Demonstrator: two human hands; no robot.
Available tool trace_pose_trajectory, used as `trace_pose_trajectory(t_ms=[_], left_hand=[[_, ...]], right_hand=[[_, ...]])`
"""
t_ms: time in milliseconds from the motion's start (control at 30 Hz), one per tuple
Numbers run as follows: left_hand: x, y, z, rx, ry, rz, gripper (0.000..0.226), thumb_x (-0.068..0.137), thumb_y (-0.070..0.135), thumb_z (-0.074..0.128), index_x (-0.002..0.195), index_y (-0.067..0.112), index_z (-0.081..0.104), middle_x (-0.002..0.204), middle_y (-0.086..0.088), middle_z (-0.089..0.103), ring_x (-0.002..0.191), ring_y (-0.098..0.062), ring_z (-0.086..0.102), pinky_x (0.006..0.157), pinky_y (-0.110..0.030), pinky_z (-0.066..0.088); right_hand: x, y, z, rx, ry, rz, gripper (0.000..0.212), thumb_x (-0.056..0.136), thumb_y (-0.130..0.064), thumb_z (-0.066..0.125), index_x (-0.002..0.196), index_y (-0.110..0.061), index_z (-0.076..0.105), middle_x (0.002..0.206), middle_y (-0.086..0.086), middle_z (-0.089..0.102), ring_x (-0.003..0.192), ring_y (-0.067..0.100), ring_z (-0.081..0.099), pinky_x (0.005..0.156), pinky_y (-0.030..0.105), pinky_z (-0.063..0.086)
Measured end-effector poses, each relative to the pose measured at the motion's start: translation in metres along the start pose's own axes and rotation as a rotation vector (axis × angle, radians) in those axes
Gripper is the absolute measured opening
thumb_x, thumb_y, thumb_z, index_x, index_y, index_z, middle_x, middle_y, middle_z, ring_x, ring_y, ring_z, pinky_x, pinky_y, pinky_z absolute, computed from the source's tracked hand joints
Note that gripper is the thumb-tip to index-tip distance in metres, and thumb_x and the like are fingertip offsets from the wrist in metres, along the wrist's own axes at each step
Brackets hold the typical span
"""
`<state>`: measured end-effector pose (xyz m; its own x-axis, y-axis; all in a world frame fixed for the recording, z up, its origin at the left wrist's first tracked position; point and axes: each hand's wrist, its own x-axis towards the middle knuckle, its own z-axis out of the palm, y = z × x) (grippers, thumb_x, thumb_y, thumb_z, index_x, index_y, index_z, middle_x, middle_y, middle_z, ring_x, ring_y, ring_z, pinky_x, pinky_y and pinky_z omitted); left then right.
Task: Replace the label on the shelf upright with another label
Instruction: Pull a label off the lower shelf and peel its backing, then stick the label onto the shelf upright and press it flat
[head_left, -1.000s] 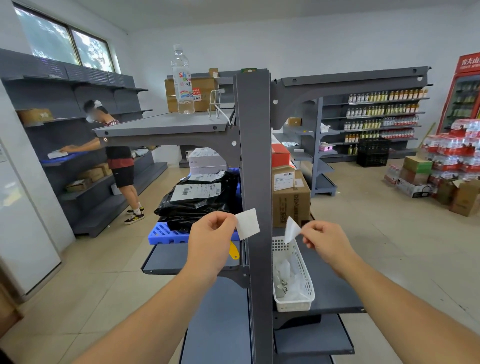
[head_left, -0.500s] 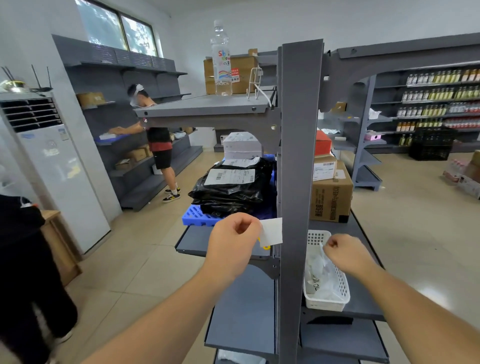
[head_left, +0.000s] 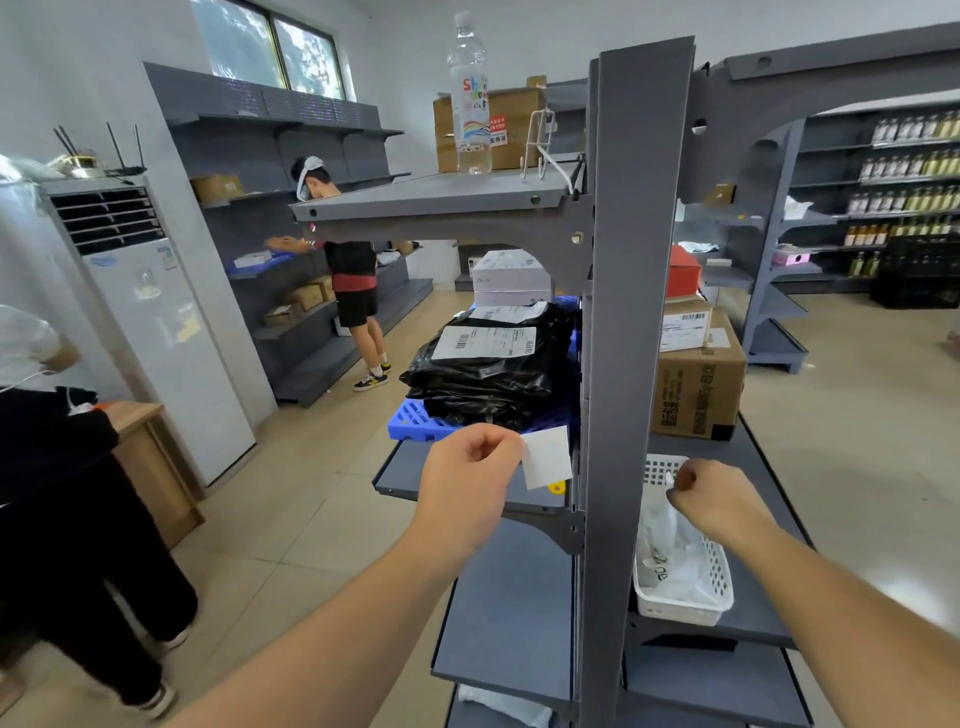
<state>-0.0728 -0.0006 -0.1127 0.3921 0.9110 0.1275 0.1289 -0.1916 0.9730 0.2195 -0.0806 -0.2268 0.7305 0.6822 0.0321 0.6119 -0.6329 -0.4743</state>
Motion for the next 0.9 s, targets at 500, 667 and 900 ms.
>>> trace_pose_trajectory(t_ms=[500,667,900], left_hand=[[0.002,0.005,0.016,-0.027,-0.016,-0.027,0.015,0.089,0.017,0.066,0.079,0.018,0.077,0.065,0.012,0.067,0.057,0.000,0.052,0.060,-0.023,0.045],[0.005,0.005,0.020,-0.077,-0.019,-0.032,0.017,0.088,0.014,0.066,0.077,0.018,0.078,0.068,0.011,0.070,0.061,0.002,0.058,0.069,-0.027,0.048],[0.005,0.019,0.036,-0.114,-0.048,0.021,0.021,0.090,0.013,0.063,0.077,0.020,0.078,0.073,0.006,0.076,0.061,0.001,0.063,0.055,-0.015,0.046]], right_hand=[[-0.010,0.004,-0.013,0.113,0.111,0.000,0.019,0.097,-0.029,0.052,0.086,-0.020,0.063,0.074,-0.002,0.067,0.063,0.012,0.061,0.051,0.029,0.045],[-0.038,-0.019,-0.041,0.394,0.340,-0.073,0.018,0.103,-0.024,0.053,0.089,-0.017,0.063,0.069,0.003,0.067,0.061,0.011,0.059,0.052,0.027,0.041],[-0.092,-0.068,-0.093,0.484,0.514,-0.517,0.012,0.094,-0.010,0.063,0.084,-0.017,0.065,0.070,0.002,0.063,0.068,0.019,0.057,0.056,0.020,0.046]])
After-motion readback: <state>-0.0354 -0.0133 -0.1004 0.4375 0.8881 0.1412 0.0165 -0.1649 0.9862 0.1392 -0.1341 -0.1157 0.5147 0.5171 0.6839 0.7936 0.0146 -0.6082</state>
